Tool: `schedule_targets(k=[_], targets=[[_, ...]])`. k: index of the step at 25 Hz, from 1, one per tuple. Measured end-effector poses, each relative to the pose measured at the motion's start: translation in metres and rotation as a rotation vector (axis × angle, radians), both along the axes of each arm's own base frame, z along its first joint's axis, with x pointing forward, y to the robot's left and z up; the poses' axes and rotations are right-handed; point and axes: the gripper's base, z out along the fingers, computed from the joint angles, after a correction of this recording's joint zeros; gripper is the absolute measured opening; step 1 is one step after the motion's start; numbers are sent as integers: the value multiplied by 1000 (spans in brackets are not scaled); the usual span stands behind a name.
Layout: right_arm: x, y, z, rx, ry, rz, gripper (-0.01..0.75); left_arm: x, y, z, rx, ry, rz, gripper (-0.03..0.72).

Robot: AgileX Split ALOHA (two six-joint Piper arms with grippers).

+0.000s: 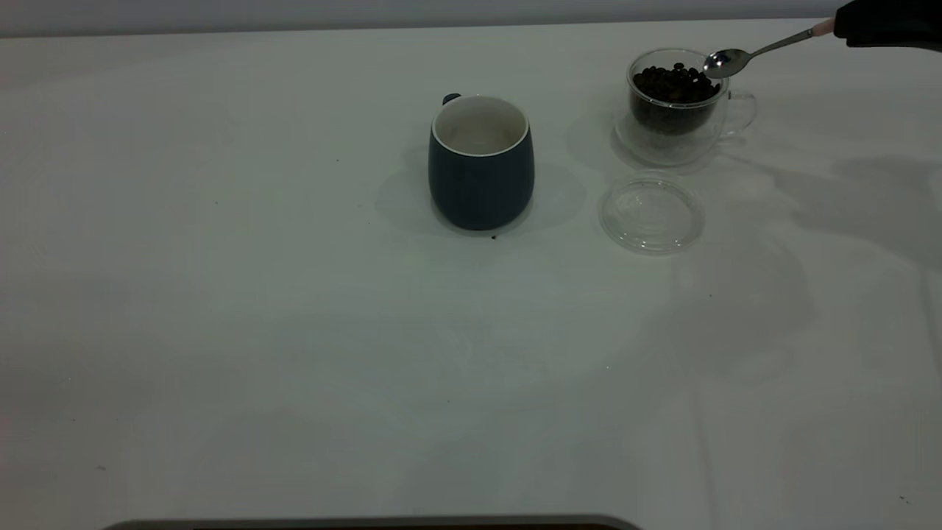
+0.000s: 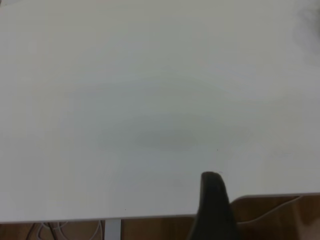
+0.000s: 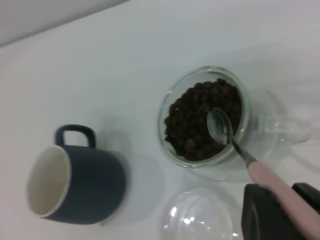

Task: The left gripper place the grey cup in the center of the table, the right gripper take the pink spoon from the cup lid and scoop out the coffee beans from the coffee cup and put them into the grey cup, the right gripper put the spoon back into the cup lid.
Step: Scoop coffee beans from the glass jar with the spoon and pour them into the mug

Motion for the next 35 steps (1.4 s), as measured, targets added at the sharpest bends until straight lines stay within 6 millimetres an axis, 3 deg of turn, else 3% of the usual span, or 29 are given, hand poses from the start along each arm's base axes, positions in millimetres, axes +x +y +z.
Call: schedule_targets(k=[9, 24, 35], targets=[[16, 22, -9, -77, 5, 45, 110, 0, 0, 0, 0, 0, 0, 586], [18, 29, -31, 75, 133, -38, 110, 0, 0, 0, 6, 0, 1, 586], [17, 7, -67, 333, 188, -119, 108, 0, 0, 0, 6, 0, 1, 586]])
